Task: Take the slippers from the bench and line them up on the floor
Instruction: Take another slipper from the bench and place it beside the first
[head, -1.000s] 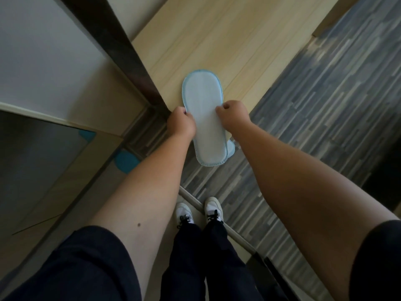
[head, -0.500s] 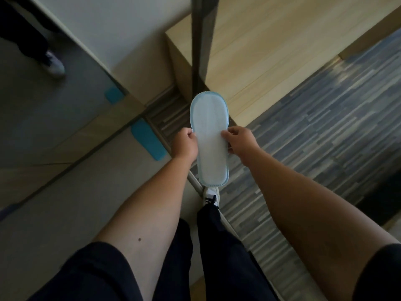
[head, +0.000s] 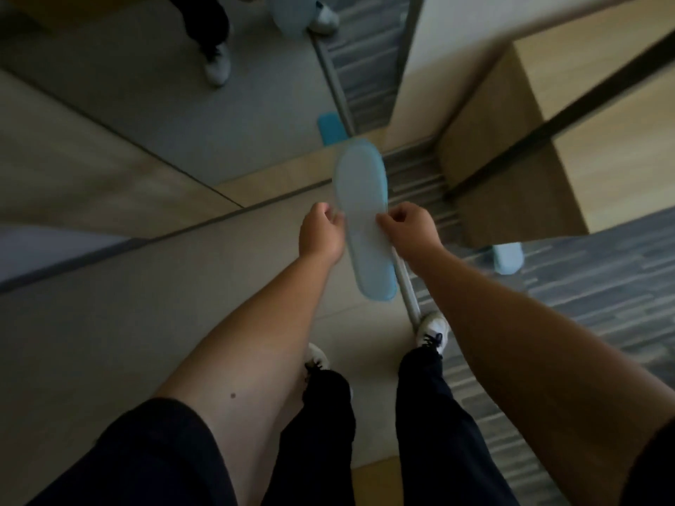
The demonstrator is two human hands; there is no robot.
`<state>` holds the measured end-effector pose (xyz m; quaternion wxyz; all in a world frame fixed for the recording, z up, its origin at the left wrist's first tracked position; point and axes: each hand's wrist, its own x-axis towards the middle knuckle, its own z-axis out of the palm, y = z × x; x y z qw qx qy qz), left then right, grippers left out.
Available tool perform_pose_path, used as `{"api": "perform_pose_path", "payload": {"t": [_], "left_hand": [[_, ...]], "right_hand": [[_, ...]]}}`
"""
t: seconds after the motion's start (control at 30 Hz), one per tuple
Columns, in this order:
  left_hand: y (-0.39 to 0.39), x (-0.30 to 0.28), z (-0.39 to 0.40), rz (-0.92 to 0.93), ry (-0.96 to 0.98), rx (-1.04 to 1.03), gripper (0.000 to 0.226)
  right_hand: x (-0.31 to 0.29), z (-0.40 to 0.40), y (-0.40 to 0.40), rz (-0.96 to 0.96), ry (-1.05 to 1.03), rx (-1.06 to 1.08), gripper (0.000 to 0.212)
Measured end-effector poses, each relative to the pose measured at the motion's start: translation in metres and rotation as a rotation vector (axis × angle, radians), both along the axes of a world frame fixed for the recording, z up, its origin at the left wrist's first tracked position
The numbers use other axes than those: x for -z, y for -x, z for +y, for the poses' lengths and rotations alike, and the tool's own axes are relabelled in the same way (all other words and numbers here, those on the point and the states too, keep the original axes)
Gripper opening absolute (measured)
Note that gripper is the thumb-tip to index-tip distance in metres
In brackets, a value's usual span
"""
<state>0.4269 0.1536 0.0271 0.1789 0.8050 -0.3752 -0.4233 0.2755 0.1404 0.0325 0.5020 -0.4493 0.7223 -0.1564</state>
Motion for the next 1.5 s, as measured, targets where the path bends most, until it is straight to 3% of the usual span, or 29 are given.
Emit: {"api": "perform_pose_path", "payload": {"t": [0.17, 0.37, 0.5, 0.6, 0.7, 0.8, 0.93, 1.2, 1.5], "left_hand": [[-0.056, 0.003, 0.013, 0.523, 0.021, -0.238, 0.026], [-0.113, 0.018, 0.03, 0.63, 0.07, -0.352, 0.023], [-0.137, 0.046, 0.04, 0.598, 0.05, -0.329, 0.02], [-0.145, 0.077, 0.039, 0.553, 0.053, -0.297, 0.019], [-0.144, 0.131, 0.036, 0.549, 0.021, -0.313, 0.017], [-0.141, 0.202, 0.03, 0.489, -0.007, -0.335, 0.016], [-0.133, 0.298, 0.02, 0.342, -0.034, -0.365, 0.015], [-0.133, 0.462, -0.012, 0.069, -0.017, -0.282, 0.011], [-0.138, 0.535, -0.036, -0.069, 0.016, -0.207, 0.023]], "right_hand": [[-0.006, 0.023, -0.094, 0.178, 0.181, -0.25, 0.013], [0.012, 0.042, -0.136, 0.163, 0.271, -0.429, 0.028], [0.042, 0.031, -0.129, 0.135, 0.229, -0.274, 0.03], [0.084, 0.01, -0.121, -0.046, -0.099, -0.183, 0.039], [0.136, -0.006, -0.12, -0.283, -0.338, -0.131, 0.023], [0.201, -0.019, -0.119, -0.302, -0.326, -0.1, 0.013], [0.299, -0.033, -0.121, -0.142, -0.249, -0.107, 0.016], [0.458, -0.062, -0.141, 0.199, -0.074, -0.321, 0.021], [0.53, -0.08, -0.149, 0.284, -0.059, -0.349, 0.026]]}}
